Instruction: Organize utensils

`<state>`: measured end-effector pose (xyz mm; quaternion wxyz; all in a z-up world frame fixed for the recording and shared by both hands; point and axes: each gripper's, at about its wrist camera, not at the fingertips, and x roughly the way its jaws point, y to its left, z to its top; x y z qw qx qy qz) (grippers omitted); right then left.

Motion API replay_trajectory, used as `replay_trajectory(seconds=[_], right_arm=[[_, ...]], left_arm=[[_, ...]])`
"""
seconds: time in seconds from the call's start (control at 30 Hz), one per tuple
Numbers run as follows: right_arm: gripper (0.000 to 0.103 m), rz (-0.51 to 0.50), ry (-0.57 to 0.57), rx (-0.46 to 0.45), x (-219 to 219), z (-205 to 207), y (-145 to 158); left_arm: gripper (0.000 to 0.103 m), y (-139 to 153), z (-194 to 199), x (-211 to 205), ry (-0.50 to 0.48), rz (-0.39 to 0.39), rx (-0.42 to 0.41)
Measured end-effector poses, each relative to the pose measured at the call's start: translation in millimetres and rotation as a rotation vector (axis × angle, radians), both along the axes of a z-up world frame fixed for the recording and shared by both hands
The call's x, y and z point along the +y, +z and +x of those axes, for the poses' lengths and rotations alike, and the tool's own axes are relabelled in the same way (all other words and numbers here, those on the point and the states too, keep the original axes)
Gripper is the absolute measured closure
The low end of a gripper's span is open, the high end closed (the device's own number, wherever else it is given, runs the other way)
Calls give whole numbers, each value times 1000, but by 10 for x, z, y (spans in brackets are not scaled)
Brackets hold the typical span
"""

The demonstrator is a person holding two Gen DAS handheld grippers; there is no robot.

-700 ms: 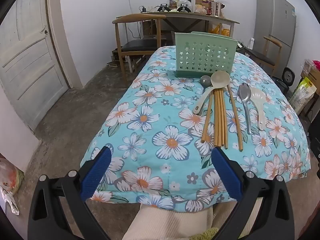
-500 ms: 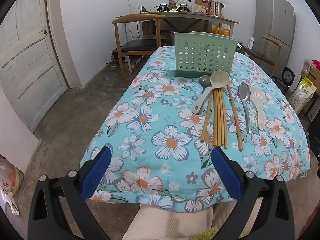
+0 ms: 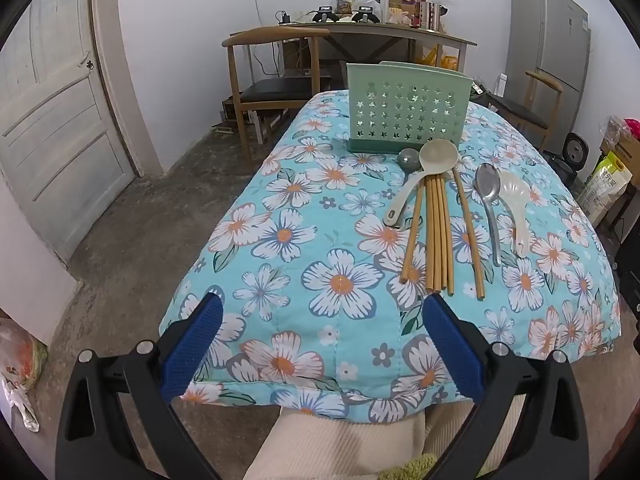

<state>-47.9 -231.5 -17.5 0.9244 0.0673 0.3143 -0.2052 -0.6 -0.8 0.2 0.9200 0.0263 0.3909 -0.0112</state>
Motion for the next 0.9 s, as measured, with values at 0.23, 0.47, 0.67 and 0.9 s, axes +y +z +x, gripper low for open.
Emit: replay_trajectory(seconds=[0.23,0.47,0.67,0.9], right_arm=[[8,-1,0,0,13,-12,-11],[8,-3,0,-1,17,-11,-3],[8,-2,1,0,22,-12,-3],[8,-2,0,0,23,-11,3]], left_arm=[[6,-2,2,2,0,-1,1],[6,-2,2,3,-1,-1,1],[6,0,-1,1,0,0,1],[6,-3,4,2,-1,0,2]])
